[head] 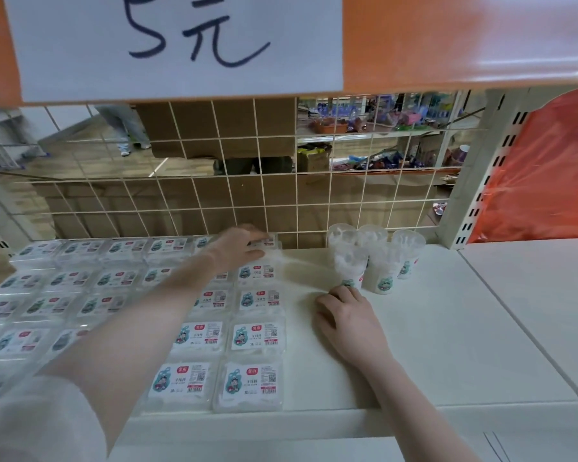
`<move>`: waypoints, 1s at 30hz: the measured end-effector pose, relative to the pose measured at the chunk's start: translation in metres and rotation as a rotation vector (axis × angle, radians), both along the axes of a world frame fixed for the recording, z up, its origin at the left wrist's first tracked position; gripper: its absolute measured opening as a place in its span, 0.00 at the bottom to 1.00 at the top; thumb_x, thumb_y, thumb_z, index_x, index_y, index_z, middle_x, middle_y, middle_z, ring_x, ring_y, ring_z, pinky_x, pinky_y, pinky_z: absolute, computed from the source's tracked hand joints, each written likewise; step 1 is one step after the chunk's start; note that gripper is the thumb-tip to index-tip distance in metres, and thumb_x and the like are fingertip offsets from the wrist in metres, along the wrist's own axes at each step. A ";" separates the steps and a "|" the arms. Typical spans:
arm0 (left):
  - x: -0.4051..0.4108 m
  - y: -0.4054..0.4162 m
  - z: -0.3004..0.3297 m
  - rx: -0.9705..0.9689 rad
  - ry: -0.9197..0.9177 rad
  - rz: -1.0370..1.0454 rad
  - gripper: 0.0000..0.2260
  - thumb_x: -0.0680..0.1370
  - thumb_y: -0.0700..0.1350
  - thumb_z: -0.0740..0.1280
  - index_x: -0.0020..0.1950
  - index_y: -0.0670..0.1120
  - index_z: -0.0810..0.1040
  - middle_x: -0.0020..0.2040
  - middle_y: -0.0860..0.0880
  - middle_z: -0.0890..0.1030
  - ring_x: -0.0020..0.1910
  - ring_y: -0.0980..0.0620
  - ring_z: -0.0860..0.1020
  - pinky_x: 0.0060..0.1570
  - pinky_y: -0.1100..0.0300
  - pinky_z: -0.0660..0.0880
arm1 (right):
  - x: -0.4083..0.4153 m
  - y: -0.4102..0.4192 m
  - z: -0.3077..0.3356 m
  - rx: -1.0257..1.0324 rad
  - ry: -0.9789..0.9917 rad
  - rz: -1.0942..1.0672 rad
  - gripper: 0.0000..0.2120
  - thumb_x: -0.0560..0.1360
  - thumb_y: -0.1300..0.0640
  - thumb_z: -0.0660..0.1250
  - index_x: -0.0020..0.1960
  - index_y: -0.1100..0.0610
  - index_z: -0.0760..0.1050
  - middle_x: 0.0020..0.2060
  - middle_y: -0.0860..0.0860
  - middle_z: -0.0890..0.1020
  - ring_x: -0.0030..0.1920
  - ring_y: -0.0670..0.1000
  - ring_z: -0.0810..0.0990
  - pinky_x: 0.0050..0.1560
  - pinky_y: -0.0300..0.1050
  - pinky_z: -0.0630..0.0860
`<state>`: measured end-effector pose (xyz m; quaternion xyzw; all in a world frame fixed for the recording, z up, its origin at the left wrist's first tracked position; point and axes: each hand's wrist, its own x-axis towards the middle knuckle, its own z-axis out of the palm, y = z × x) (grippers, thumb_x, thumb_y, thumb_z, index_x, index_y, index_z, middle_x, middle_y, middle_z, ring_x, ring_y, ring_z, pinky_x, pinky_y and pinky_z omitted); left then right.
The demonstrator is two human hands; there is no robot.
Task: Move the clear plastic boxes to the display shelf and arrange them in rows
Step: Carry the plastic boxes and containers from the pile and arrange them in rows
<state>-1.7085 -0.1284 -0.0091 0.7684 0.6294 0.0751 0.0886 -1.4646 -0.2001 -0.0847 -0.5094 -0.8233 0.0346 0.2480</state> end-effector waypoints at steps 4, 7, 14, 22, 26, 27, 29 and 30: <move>0.005 -0.040 -0.009 0.278 -0.005 0.091 0.16 0.79 0.46 0.64 0.66 0.44 0.74 0.63 0.48 0.76 0.60 0.48 0.75 0.60 0.56 0.71 | 0.001 0.002 -0.003 -0.009 0.023 0.006 0.12 0.69 0.54 0.60 0.41 0.58 0.79 0.36 0.53 0.77 0.38 0.58 0.76 0.36 0.51 0.76; 0.014 -0.075 -0.016 0.261 -0.005 0.251 0.17 0.80 0.49 0.61 0.67 0.47 0.72 0.66 0.50 0.74 0.63 0.50 0.72 0.63 0.54 0.69 | 0.000 0.002 -0.005 0.008 0.022 0.013 0.11 0.68 0.54 0.61 0.41 0.58 0.80 0.36 0.53 0.77 0.38 0.58 0.75 0.36 0.49 0.76; 0.017 -0.151 -0.034 0.266 -0.010 0.355 0.16 0.78 0.47 0.63 0.64 0.44 0.76 0.62 0.46 0.76 0.62 0.46 0.73 0.61 0.54 0.69 | 0.005 -0.010 -0.003 0.025 -0.016 0.050 0.09 0.66 0.57 0.63 0.40 0.59 0.80 0.37 0.55 0.80 0.38 0.60 0.78 0.37 0.48 0.78; 0.003 -0.184 -0.034 0.240 -0.072 0.366 0.19 0.80 0.51 0.58 0.71 0.48 0.68 0.71 0.50 0.67 0.71 0.52 0.62 0.67 0.58 0.62 | 0.019 -0.063 0.003 -0.126 0.006 -0.279 0.14 0.72 0.61 0.66 0.57 0.59 0.79 0.52 0.59 0.80 0.53 0.62 0.75 0.53 0.52 0.71; 0.003 -0.202 -0.033 0.227 -0.062 0.288 0.20 0.81 0.52 0.58 0.71 0.47 0.67 0.71 0.50 0.66 0.72 0.51 0.61 0.68 0.56 0.61 | 0.022 -0.117 0.007 -0.063 0.161 -0.538 0.15 0.73 0.63 0.66 0.59 0.62 0.77 0.53 0.61 0.79 0.53 0.64 0.74 0.54 0.53 0.69; 0.005 -0.205 -0.033 0.222 -0.063 0.270 0.20 0.80 0.52 0.58 0.71 0.47 0.67 0.71 0.50 0.67 0.71 0.51 0.62 0.67 0.55 0.63 | 0.023 -0.132 0.008 -0.033 0.184 -0.584 0.15 0.73 0.63 0.67 0.59 0.63 0.77 0.53 0.62 0.79 0.53 0.64 0.74 0.54 0.53 0.69; 0.012 -0.210 -0.035 0.190 -0.085 0.226 0.20 0.80 0.52 0.58 0.71 0.47 0.67 0.70 0.50 0.67 0.70 0.50 0.63 0.66 0.55 0.64 | 0.030 -0.157 0.010 0.000 0.200 -0.662 0.15 0.73 0.62 0.67 0.59 0.63 0.77 0.53 0.62 0.79 0.53 0.64 0.75 0.53 0.54 0.70; 0.019 -0.210 -0.036 0.169 -0.098 0.200 0.20 0.80 0.52 0.59 0.70 0.46 0.67 0.69 0.49 0.68 0.69 0.49 0.64 0.67 0.55 0.63 | 0.036 -0.168 0.012 0.015 0.198 -0.696 0.14 0.73 0.62 0.67 0.59 0.63 0.77 0.53 0.62 0.80 0.53 0.64 0.75 0.53 0.54 0.71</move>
